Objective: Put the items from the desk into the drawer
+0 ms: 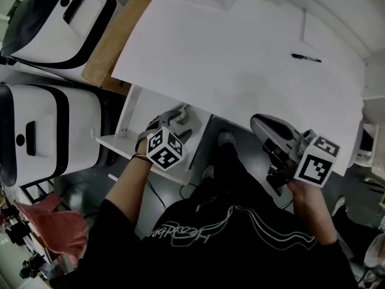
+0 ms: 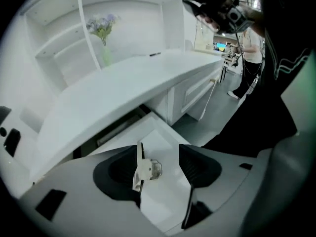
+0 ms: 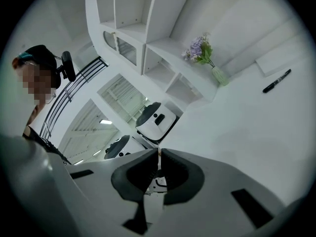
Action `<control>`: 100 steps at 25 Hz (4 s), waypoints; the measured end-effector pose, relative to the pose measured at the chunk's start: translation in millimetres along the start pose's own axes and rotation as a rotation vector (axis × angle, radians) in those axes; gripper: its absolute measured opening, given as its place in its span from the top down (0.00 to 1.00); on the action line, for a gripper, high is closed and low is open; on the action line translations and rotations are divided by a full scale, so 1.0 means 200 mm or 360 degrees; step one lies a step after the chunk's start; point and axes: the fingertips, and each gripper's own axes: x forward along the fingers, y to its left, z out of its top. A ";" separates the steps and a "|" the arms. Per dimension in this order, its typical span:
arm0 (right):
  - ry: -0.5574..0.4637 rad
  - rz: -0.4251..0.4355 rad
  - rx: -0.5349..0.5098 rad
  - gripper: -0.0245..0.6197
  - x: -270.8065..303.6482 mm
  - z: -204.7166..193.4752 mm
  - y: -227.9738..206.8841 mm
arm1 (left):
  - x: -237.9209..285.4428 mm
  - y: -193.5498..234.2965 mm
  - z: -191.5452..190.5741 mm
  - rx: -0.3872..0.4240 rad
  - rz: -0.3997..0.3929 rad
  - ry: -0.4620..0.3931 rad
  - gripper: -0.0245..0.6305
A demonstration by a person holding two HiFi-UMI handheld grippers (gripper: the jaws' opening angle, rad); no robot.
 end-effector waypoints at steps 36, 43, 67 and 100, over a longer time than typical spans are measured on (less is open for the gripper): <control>-0.0425 -0.0173 -0.0237 0.88 -0.78 0.11 0.18 | -1.01 -0.49 1.54 -0.0707 -0.0570 -0.1205 0.93; -0.0523 -0.0300 -0.0156 0.88 -1.01 0.34 -0.16 | -0.68 -0.42 1.93 -0.0489 -0.0547 -0.1115 0.93; -0.0581 -0.0506 0.0112 0.88 -1.34 0.59 -0.96 | 0.69 -0.01 2.48 0.0239 -0.0305 -0.0496 0.65; -0.0654 -0.0442 0.0082 0.88 -1.29 0.54 -0.71 | 0.44 -0.12 2.31 -0.0137 -0.0435 -0.0507 0.85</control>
